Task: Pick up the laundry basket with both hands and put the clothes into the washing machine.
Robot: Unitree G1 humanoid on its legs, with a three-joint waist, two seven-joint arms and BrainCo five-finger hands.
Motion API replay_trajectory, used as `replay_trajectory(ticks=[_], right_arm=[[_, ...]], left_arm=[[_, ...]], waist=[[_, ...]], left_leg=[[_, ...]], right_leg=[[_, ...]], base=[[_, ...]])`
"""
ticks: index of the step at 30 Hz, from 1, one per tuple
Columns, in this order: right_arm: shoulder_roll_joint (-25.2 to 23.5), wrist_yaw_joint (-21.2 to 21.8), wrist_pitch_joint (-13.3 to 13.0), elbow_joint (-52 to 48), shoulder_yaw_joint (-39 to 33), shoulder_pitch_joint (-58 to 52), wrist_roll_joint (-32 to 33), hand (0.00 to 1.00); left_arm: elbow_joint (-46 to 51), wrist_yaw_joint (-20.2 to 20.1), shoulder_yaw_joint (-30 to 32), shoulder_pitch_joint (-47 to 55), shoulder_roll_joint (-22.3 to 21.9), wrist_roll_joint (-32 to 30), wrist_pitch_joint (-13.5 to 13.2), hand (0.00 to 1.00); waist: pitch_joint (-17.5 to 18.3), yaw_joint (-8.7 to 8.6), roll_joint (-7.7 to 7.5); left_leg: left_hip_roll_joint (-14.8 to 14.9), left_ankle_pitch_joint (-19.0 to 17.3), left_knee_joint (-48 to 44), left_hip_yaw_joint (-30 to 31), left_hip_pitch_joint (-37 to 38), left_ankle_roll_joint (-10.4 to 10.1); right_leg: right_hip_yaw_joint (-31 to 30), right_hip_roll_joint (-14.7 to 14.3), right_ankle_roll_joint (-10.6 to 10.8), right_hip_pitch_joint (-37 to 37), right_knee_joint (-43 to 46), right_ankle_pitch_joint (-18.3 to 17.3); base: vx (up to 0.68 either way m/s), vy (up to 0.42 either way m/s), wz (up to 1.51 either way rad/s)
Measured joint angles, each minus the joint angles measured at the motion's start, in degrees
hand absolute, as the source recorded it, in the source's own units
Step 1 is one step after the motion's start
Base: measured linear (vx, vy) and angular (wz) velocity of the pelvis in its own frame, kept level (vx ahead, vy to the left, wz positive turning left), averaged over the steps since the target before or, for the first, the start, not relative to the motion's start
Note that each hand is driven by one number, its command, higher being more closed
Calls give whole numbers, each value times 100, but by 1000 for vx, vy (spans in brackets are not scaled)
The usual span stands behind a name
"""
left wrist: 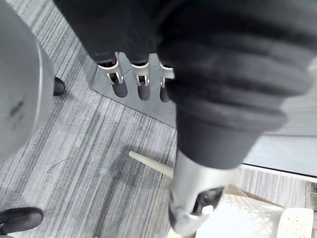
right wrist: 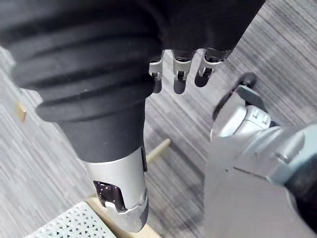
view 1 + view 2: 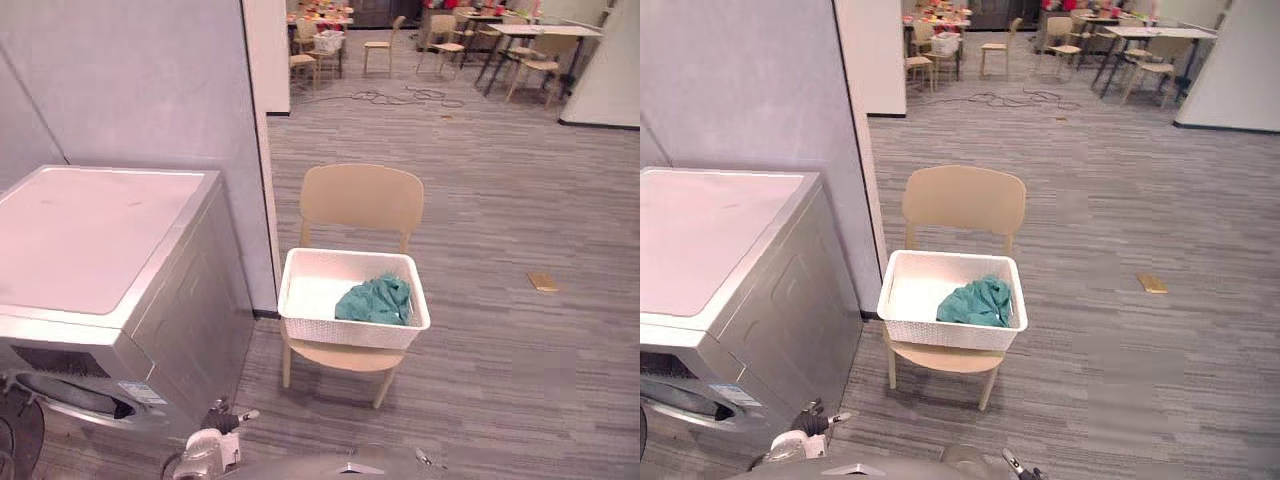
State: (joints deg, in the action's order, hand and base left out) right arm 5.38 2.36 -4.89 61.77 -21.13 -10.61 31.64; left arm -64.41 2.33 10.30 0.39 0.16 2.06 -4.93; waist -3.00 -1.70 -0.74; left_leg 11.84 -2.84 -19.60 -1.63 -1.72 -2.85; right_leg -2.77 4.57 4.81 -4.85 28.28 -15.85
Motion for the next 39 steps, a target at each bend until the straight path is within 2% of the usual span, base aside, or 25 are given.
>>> replay_trajectory(ticks=[2,4,5,6,7,9,12,14,15,18,24,26,27,28,29,30,32,33,34,35,36,38,39], right_arm=[[34,-20,-44,-162,-2,1,37,0],[-1,-101,-135,-880,3,-28,163,0],[10,-156,-174,-1139,-1,-14,201,0],[60,-205,-280,-1683,1,68,216,0],[52,-226,-304,-1904,17,71,217,0],[-85,-293,-461,-2494,74,119,207,0],[-229,-450,-670,-3546,459,276,170,0],[-386,-517,-761,-4178,657,269,168,0],[-520,-545,-806,-4653,775,222,155,0],[-598,-556,-875,-5258,917,213,-117,0],[-570,-640,-994,-6137,869,221,-499,0],[-521,-652,-991,-6446,827,197,-529,0],[-516,-653,-991,-6719,731,185,-716,0],[-499,-656,-990,-6863,681,186,-848,0],[-431,-660,-988,-7076,620,188,-1075,0],[-366,-659,-984,-7230,615,183,-1228,0],[-248,-656,-970,-7299,554,192,-1420,0],[8,-641,-883,-7418,404,210,-1570,0],[150,-632,-870,-7478,347,221,-1640,0],[476,-593,-862,-7497,232,314,-1695,0],[834,-505,-860,-7484,107,464,-1795,0],[1253,-395,-858,-7468,2,625,-1860,0],[1513,-347,-855,-7469,1,704,-1895,0]], left_arm=[[-44,2,-42,14,98,-2,-3,0],[-45,2,-131,35,123,-8,0,0],[-40,1,-179,18,124,-16,2,0],[-57,4,-307,50,151,-75,21,0],[-77,7,-341,91,167,-98,25,0],[-114,80,-379,80,281,-117,27,0],[-155,122,-369,77,207,-247,45,0],[-145,125,-366,52,151,-381,70,0],[-134,129,-366,39,148,-526,77,0],[-120,221,-375,9,157,-737,77,0],[-127,249,-735,-74,191,-864,73,0],[-124,247,-918,-68,212,-896,71,0],[-106,242,-944,-98,228,-900,68,0],[-92,238,-949,-116,226,-908,68,0],[-92,237,-1006,-136,228,-915,65,0],[-108,227,-1082,-137,294,-954,65,0],[-133,224,-1142,-150,388,-1034,67,0],[-151,222,-1131,-164,413,-1124,77,0],[-146,221,-1109,-164,418,-1126,77,0],[-144,221,-1045,-173,438,-1143,75,0],[-146,219,-1025,-185,447,-1134,76,0],[-141,214,-1028,-178,451,-1131,64,0],[-141,178,-1025,-164,523,-1132,53,0]], waist=[[-36,12,64],[-57,-14,122],[-86,-21,172],[-150,10,258],[-146,9,270],[-144,32,157],[-83,22,222],[-63,16,250],[-83,25,201],[-56,40,101],[-55,35,61],[-71,26,35],[-135,28,-89],[-167,22,-136],[-196,26,-137],[-271,-30,-232],[-323,-48,-303],[-407,-38,-165],[-415,-32,-186],[-406,-21,-245],[-411,-22,-247],[-409,-15,-245],[-354,-19,-339]], left_leg=[[72,171,-195,-311,-170,215],[52,243,43,-329,-194,145],[19,147,38,-341,-234,58],[-305,-154,-38,-444,-205,-234],[-454,-263,104,-531,-123,-255],[-685,4,843,-557,126,-83],[-817,382,1584,-548,189,-48],[-850,468,1730,-521,196,-49],[-887,475,1763,-481,230,-45],[-925,479,1887,-414,321,-41],[-938,482,1995,-324,371,-43],[-959,468,1996,-323,369,-41],[-1053,393,1983,-324,371,-11],[-1088,333,1972,-305,377,-32],[-1095,314,1951,-294,379,-20],[-1112,263,1832,-294,389,-19],[-1054,149,1646,-291,376,-32],[-865,118,1571,-268,375,-42],[-824,115,1563,-270,355,-49],[-768,105,1544,-271,294,-89],[-667,68,1481,-256,241,-149],[-539,30,1459,-254,256,-249],[-524,35,1467,-247,265,-406]], right_leg=[[280,28,-50,194,-151,16],[668,121,-98,281,-231,7],[751,137,-111,266,-235,9],[834,238,-131,266,-290,20],[825,258,-127,280,-334,24],[582,227,-96,299,-481,54],[348,176,-45,286,-1093,405],[370,209,48,368,-1310,554],[401,223,78,488,-1469,630],[477,233,87,662,-1662,669],[496,223,89,706,-1751,683],[451,251,86,579,-1504,587],[375,348,144,405,-1097,375],[332,392,215,280,-805,309],[159,383,257,-132,-31,325],[-33,366,366,-473,683,417],[-215,274,358,-715,1197,623],[-318,154,243,-765,1322,771],[-309,149,71,-810,1362,625],[-304,262,-52,-918,1314,324],[-298,397,-88,-941,1027,159],[-332,518,-21,-843,268,219],[-435,571,18,-686,-361,428]], base=[[30,-91,82],[-7,-54,97],[-50,28,66],[-36,58,51],[-28,68,47],[11,24,28],[77,76,7],[125,86,8],[124,52,12],[104,18,13],[43,-3,6],[-12,0,-2],[-28,-4,-5],[-69,-28,-14],[-66,-31,-11],[-76,-30,-11],[-69,-45,-5],[-66,-62,-7],[-85,-131,-8],[-73,-177,-6],[-78,-226,-9],[-1,-285,-10],[66,-424,2]])
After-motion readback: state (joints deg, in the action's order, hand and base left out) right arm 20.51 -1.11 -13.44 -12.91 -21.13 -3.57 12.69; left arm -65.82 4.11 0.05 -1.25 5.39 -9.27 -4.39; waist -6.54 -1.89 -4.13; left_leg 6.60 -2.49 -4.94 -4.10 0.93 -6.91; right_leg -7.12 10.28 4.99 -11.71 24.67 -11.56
